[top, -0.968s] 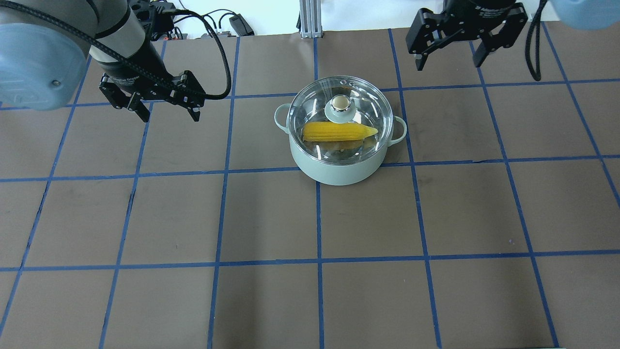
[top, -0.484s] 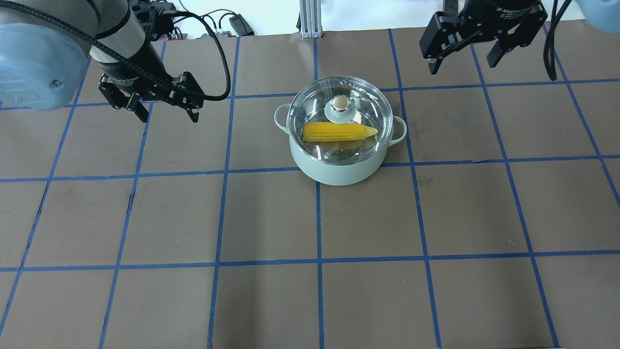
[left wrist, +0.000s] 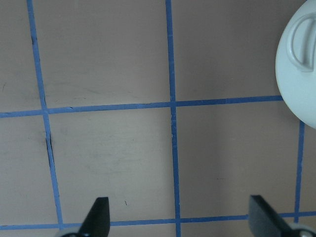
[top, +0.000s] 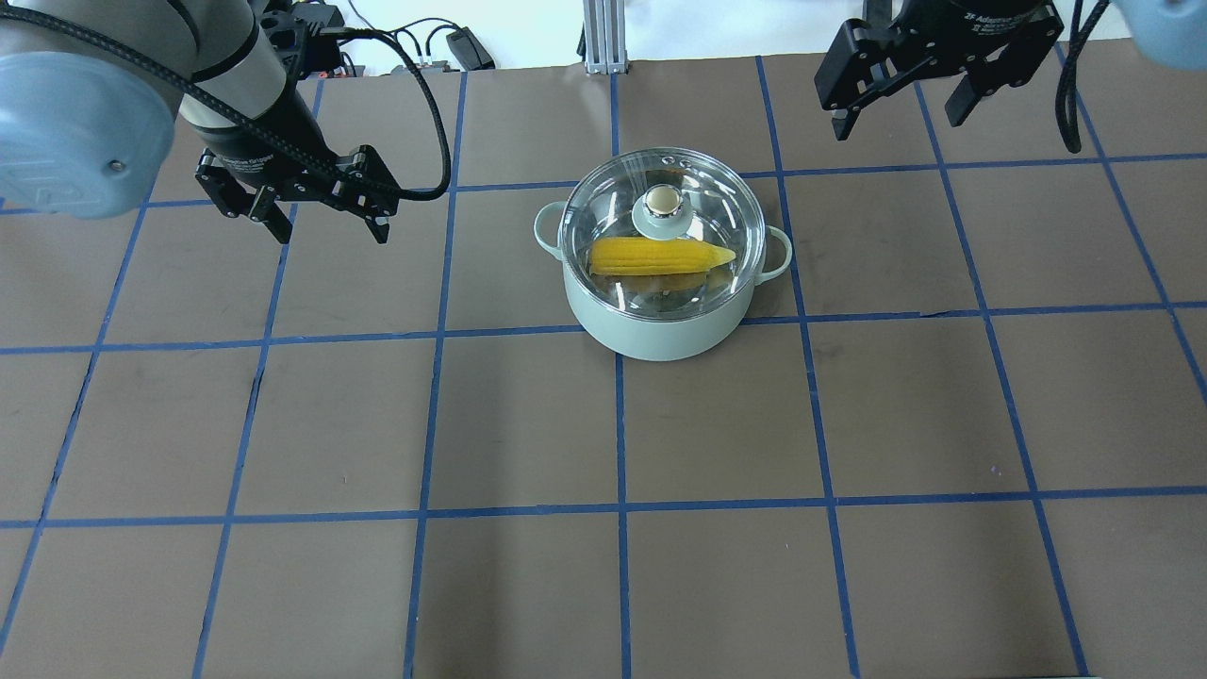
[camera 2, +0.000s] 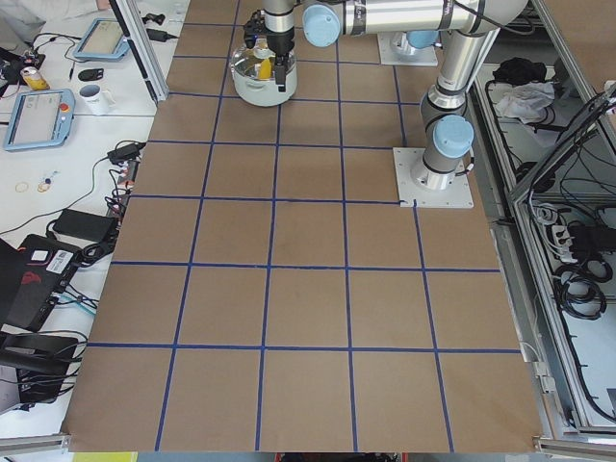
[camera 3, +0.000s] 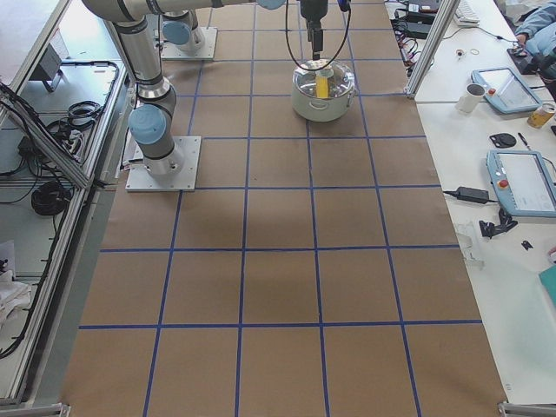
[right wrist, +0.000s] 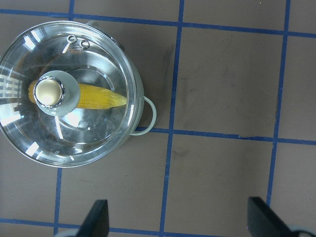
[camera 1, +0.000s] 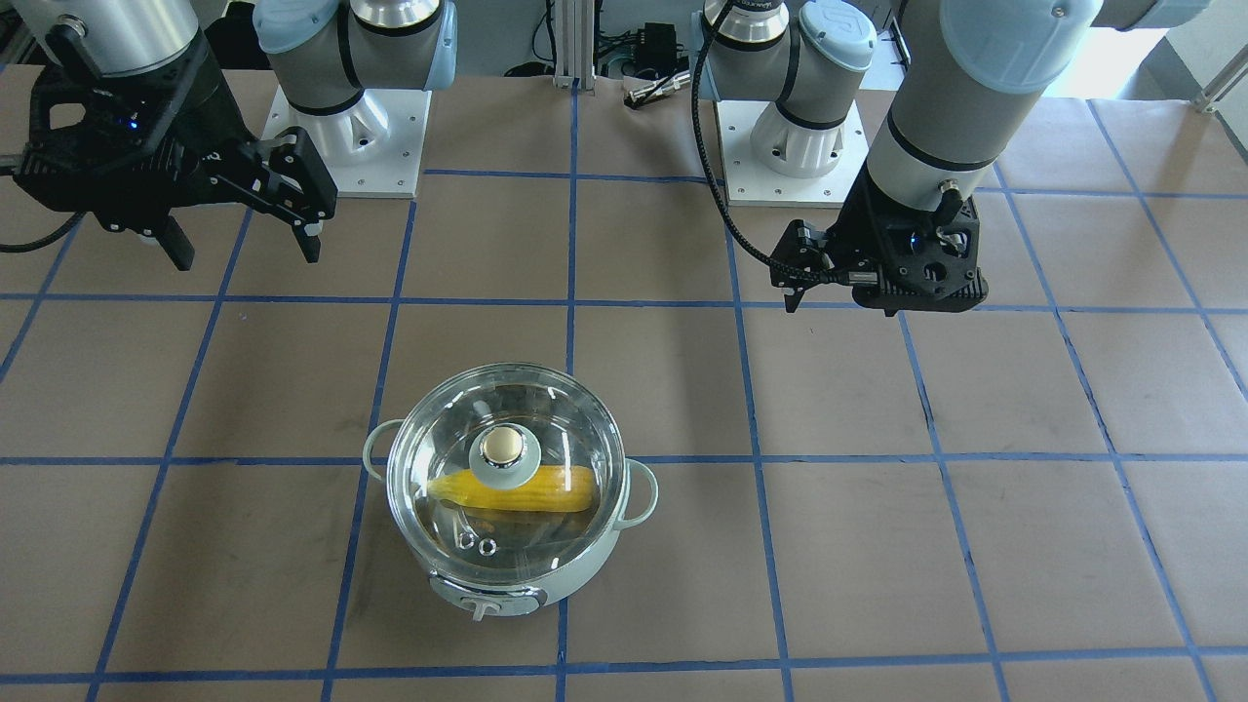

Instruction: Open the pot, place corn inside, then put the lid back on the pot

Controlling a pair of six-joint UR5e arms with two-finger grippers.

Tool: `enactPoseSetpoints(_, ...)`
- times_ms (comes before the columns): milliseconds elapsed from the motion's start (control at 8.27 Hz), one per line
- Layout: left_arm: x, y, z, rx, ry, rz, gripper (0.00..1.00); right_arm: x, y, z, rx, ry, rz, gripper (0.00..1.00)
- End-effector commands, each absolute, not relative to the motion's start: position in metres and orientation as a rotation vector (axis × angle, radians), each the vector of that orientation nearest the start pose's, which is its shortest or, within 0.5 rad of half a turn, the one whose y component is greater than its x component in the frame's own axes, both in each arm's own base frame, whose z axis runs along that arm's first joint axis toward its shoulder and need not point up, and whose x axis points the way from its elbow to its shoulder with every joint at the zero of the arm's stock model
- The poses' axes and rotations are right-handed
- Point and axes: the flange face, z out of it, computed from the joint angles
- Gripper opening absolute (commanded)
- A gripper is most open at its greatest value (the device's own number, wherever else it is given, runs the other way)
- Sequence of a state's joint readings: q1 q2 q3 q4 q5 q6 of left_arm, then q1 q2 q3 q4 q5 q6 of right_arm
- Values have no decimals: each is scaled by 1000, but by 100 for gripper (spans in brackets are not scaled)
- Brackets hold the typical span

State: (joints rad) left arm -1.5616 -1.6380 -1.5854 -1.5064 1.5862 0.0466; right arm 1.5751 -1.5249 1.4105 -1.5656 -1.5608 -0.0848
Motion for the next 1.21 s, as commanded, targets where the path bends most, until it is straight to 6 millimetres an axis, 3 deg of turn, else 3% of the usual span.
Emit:
enactPoseSetpoints(0,-127,-518,451,63,3126,34,100,137,-519,544,-150,3125,-186,100)
enactPoseSetpoints(1089,-127,-519,454,74,3126,15,100,136,-521,545,-148,3126,-215,100)
